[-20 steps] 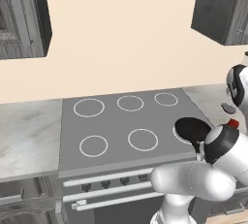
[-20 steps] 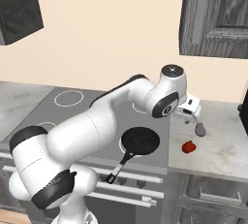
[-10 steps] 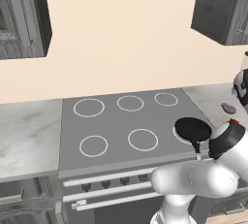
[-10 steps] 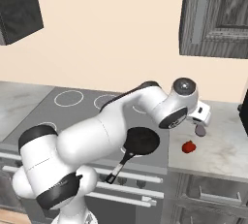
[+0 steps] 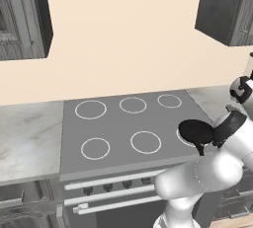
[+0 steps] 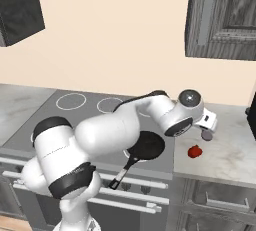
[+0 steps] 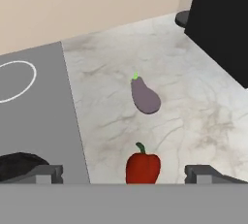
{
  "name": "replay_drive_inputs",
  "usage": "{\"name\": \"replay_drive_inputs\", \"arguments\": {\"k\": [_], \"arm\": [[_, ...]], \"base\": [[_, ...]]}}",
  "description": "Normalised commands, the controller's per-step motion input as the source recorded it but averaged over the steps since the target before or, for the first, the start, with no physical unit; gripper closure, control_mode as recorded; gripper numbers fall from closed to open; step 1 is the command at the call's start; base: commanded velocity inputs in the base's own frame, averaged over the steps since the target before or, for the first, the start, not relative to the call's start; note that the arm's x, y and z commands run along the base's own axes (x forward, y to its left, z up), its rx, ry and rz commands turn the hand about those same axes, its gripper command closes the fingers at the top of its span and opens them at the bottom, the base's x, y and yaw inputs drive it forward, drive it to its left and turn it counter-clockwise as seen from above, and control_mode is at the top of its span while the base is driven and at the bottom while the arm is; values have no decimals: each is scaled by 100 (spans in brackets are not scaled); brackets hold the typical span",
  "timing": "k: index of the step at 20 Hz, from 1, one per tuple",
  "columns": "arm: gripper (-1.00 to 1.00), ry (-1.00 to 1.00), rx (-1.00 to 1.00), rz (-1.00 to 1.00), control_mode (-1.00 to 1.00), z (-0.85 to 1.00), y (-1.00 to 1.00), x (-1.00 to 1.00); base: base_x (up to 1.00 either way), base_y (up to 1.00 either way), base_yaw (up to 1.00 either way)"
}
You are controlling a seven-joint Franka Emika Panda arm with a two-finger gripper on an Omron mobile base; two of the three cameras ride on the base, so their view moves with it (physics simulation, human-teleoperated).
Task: Put the eggplant and bell pepper in the pan. Then turn on the front right burner and set the heat to medium.
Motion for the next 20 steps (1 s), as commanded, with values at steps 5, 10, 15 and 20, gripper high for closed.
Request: {"name": "replay_drive_inputs", "arguments": {"k": [5,10,15,20], "arm": [[-100,18,-8,-1,-100,0,-24,8],[-100,29,-5,-8,-100,0,-21,-3],[-100,20,-1,-11,-100,-18,1,0],[-100,0,0,-1,-100,-9,2,0]], "base": [[0,0,0],[0,0,0],[0,0,0],[0,0,0]]}}
